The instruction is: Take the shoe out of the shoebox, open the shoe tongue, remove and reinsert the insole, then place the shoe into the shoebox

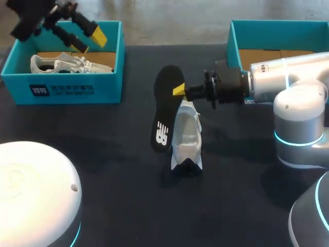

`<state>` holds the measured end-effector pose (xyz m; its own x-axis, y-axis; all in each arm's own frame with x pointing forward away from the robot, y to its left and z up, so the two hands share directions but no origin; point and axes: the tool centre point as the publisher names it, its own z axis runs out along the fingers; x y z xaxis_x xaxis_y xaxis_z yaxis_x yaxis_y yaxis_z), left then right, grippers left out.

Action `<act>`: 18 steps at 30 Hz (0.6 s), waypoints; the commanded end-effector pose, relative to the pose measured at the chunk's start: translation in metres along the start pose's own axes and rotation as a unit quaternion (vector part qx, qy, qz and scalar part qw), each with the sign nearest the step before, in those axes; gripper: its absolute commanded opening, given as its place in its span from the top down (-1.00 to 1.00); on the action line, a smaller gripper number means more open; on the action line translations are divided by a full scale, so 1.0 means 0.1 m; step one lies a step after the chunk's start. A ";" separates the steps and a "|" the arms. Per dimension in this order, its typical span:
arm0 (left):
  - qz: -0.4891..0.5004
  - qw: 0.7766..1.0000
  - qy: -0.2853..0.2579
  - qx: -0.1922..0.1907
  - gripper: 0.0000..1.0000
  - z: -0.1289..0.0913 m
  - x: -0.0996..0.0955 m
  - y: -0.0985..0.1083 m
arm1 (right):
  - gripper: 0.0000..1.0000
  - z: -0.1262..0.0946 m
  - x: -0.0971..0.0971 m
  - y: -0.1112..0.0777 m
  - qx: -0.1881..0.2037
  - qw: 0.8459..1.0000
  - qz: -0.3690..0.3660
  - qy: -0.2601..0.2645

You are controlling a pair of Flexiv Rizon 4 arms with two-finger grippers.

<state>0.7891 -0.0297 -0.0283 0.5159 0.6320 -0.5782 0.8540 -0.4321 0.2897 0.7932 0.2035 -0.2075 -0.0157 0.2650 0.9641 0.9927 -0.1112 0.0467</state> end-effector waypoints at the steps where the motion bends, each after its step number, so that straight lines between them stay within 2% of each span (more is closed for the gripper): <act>1: 0.016 0.995 0.083 0.061 -1.00 -0.07 -0.06 0.04 | 1.00 0.00 0.03 -0.01 0.000 1.000 0.001 -0.009; 18: 0.012 0.994 0.089 0.066 -1.00 -0.04 -0.08 0.05 | 1.00 0.00 0.03 -0.01 0.000 1.000 0.001 -0.009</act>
<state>0.7898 -0.0304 -0.0194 0.5488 0.7157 -0.4320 0.8316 -0.5201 0.1948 0.7927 0.2027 -0.2054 -0.0130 0.2778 0.9606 0.9928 -0.1111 0.0456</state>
